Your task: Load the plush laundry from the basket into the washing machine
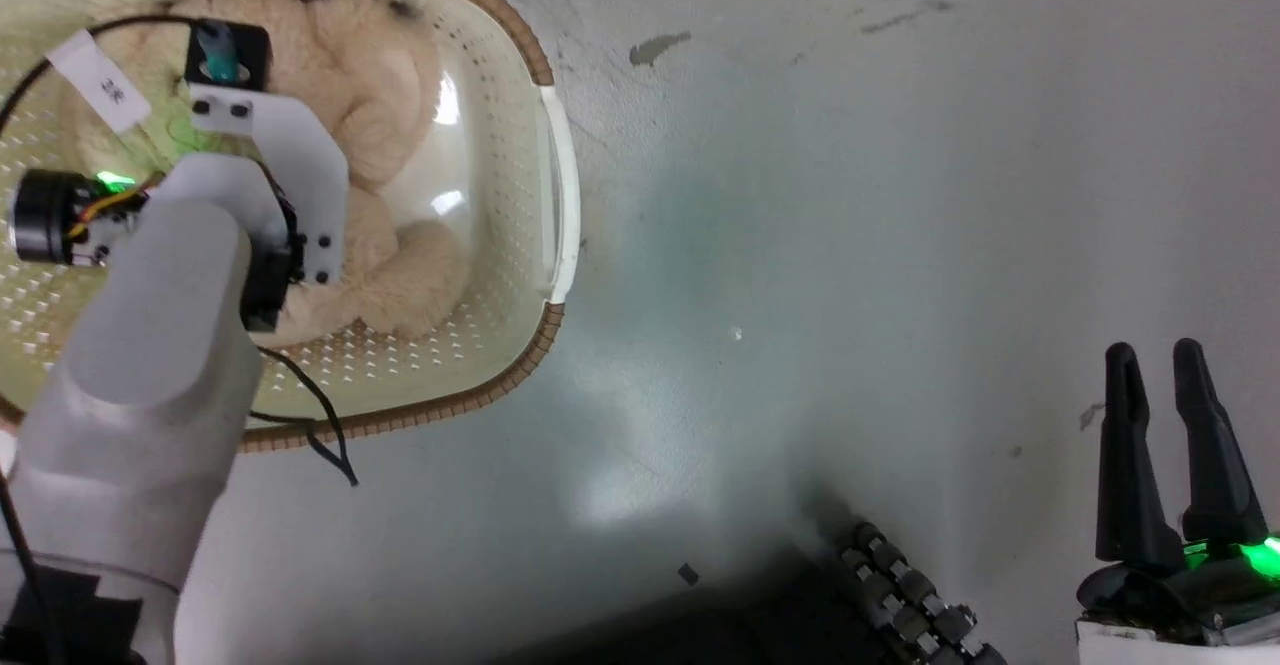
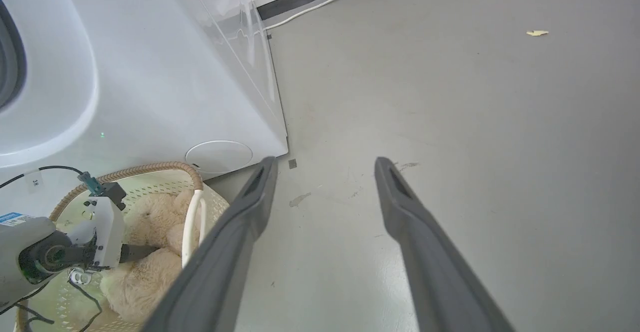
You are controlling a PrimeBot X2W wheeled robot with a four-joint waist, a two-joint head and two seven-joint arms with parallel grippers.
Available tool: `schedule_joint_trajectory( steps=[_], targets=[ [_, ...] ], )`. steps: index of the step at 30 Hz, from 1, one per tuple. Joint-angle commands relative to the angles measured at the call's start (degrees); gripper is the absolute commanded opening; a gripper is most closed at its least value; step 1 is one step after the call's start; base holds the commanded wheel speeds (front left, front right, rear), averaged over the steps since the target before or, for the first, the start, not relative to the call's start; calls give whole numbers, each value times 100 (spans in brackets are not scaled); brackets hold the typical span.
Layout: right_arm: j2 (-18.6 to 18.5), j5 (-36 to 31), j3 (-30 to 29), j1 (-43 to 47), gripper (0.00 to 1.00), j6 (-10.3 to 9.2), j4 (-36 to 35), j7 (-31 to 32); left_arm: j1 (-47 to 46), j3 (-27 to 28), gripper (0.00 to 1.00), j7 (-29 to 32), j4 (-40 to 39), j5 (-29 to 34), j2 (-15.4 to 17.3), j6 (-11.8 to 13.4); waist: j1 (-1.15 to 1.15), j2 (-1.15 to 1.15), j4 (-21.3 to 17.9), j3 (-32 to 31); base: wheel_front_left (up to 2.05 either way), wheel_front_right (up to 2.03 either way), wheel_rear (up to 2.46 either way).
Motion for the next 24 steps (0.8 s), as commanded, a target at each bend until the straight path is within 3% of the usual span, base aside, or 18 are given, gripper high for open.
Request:
schedule_joint_trajectory(
  steps=[1, 2, 3, 19, 24],
  targets=[
    [-2, 102, 15, 97, 100, -4, -79, -68, -138, -83, 100, 114, 121, -62, 80, 29, 0, 0, -59, 120, 0, 0, 0],
    [-2, 126, 20, 101, 100, -4, -98, -80, -182, -113, 76, 144, 129, -87, 96, 16, 0, 0, -78, 171, 0, 0, 0],
    [-3, 151, 27, 103, 100, -4, -114, -92, -223, -143, 0, 165, 134, -109, 110, 2, 0, 0, -96, 220, 0, 0, 0],
    [-3, 181, 279, -566, 100, -4, 169, -106, -130, -186, 0, -42, -279, -321, 178, -108, 0, 0, -203, 177, 0, 0, 0],
    [-3, 99, 127, -894, 100, -4, 399, -106, 152, -121, 0, -489, -394, -554, -24, -185, 0, 0, 58, -210, 0, 0, 0]
  ],
)
